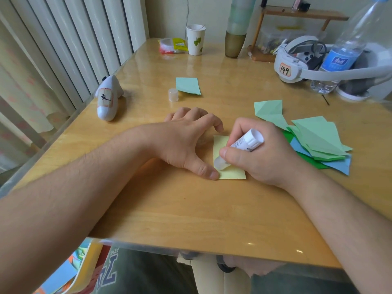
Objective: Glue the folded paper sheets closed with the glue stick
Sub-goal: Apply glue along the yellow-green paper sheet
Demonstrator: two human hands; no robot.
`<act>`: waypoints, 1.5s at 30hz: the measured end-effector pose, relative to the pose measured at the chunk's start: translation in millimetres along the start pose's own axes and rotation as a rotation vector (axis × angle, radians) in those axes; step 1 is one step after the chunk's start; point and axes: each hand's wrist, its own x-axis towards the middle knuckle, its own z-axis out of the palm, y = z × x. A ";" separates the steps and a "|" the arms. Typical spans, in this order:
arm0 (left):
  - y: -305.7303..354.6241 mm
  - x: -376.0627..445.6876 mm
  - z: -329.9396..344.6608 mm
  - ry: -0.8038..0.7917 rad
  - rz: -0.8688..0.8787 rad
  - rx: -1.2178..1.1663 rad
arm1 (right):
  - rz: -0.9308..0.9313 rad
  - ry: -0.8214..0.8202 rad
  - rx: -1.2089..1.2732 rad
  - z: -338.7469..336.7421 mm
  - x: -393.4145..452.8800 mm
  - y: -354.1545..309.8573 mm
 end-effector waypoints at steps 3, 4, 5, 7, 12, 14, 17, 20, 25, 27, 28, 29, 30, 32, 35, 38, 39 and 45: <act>0.1 0.0 0.6 0.003 -0.002 0.005 | 0.006 -0.011 -0.011 0.4 0.0 -0.5; 0.1 0.1 0.7 0.004 -0.003 0.005 | 0.008 -0.017 -0.017 0.2 0.0 -0.7; 0.0 0.2 0.8 0.006 -0.003 0.005 | 0.010 -0.023 -0.026 0.1 -0.1 -0.9; 0.0 0.1 1.4 0.011 -0.002 0.007 | 0.018 -0.034 -0.030 -0.5 -0.3 -1.2; 0.9 -0.2 1.7 0.005 -0.009 0.002 | 0.040 -0.071 -0.062 -12.3 -2.3 0.4; 1.0 -0.6 1.1 0.001 -0.008 -0.003 | 0.047 -0.078 -0.061 -18.9 -3.4 2.4; 0.8 -1.1 0.4 0.003 -0.001 -0.009 | 0.063 -0.074 -0.065 -23.4 -3.7 5.4; 0.0 -0.6 0.3 0.008 0.002 -0.005 | 0.059 -0.071 -0.080 -23.8 -2.3 7.4; 0.2 0.1 0.6 0.010 0.008 -0.001 | 0.064 -0.051 -0.065 -24.6 -1.7 7.6; -0.1 0.1 0.0 0.010 0.009 -0.006 | 0.047 0.002 0.014 -25.4 -0.7 8.0; -0.3 0.1 0.1 0.009 0.009 -0.009 | 0.032 0.040 0.072 -25.9 0.2 8.8; -0.3 -0.1 0.2 0.008 0.008 -0.012 | 0.020 0.076 0.125 -26.4 1.0 9.5; -0.6 -0.2 0.4 0.007 0.008 -0.013 | 0.010 0.104 0.165 -26.4 1.8 9.9; -0.7 -0.7 0.3 0.003 0.010 -0.020 | -0.014 0.124 0.201 -24.8 2.3 9.1; -3.5 -1.1 -3.7 -0.018 -0.004 -0.079 | -0.045 0.102 0.182 -20.3 1.6 4.9; -8.0 1.6 -6.6 -0.007 -0.032 -0.159 | -0.049 0.057 0.145 -14.3 0.2 0.8; -8.5 2.7 -6.9 0.020 -0.036 -0.179 | -0.046 0.039 0.128 -12.0 -0.5 0.1; -11.4 7.3 -4.2 0.110 -0.053 -0.254 | -0.014 -0.039 0.034 -3.7 -2.7 -2.6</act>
